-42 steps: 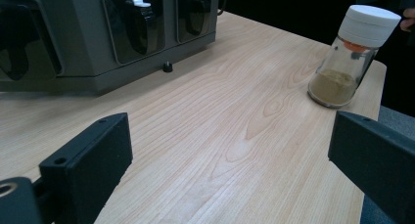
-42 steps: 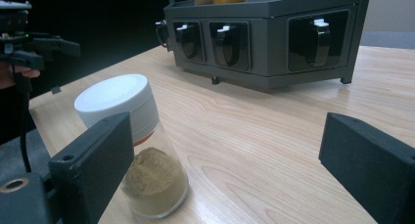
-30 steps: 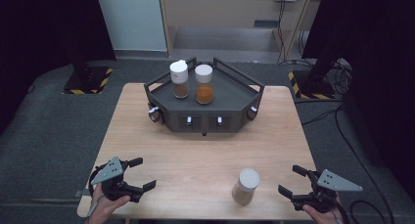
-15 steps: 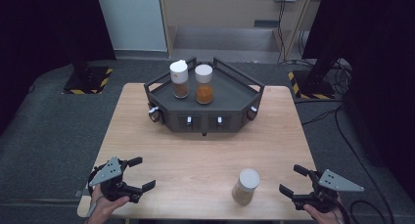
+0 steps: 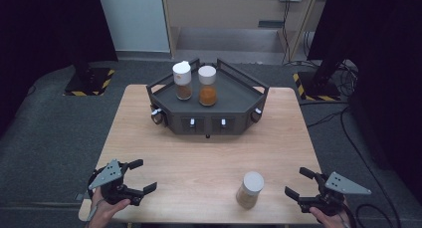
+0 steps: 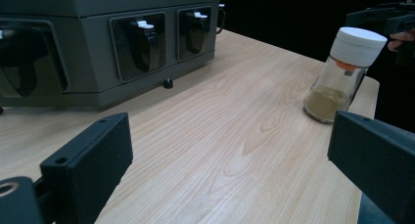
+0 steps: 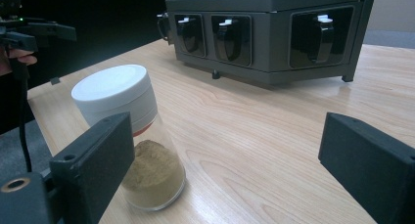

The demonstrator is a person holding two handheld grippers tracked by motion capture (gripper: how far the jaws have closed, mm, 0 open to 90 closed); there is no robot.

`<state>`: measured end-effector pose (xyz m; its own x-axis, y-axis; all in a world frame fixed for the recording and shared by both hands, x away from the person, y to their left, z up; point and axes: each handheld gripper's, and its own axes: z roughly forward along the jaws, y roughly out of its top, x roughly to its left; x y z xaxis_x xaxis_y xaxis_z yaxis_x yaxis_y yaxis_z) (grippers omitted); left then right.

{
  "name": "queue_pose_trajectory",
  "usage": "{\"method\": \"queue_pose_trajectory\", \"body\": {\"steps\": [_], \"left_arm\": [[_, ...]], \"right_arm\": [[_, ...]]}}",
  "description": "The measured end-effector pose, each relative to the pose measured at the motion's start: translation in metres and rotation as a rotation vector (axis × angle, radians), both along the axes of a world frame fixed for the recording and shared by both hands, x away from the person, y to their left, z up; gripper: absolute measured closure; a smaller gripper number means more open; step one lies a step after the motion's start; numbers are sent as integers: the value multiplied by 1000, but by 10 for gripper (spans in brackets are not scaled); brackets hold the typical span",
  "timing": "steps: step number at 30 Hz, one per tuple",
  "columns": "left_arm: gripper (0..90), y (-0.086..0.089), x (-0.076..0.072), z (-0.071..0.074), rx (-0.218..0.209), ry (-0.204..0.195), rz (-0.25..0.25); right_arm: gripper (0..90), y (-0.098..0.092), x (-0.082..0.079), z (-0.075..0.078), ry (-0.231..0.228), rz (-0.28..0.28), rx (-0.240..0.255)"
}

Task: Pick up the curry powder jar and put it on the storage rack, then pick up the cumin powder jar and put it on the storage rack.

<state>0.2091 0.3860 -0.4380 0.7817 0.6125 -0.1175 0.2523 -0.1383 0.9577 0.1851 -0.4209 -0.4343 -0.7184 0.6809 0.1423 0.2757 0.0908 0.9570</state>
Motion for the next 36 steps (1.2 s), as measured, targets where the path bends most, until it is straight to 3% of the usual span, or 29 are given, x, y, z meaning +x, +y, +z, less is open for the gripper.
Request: {"method": "queue_pose_trajectory", "body": {"steps": [24, 36], "left_arm": [[19, -1, 1, 0, 0, 4, -7], [19, -2, 0, 0, 4, 8, -3]], "right_arm": [[63, 1, 0, 2, -3, 3, -8], [21, -1, -3, 8, -5, -6, 24]]}}
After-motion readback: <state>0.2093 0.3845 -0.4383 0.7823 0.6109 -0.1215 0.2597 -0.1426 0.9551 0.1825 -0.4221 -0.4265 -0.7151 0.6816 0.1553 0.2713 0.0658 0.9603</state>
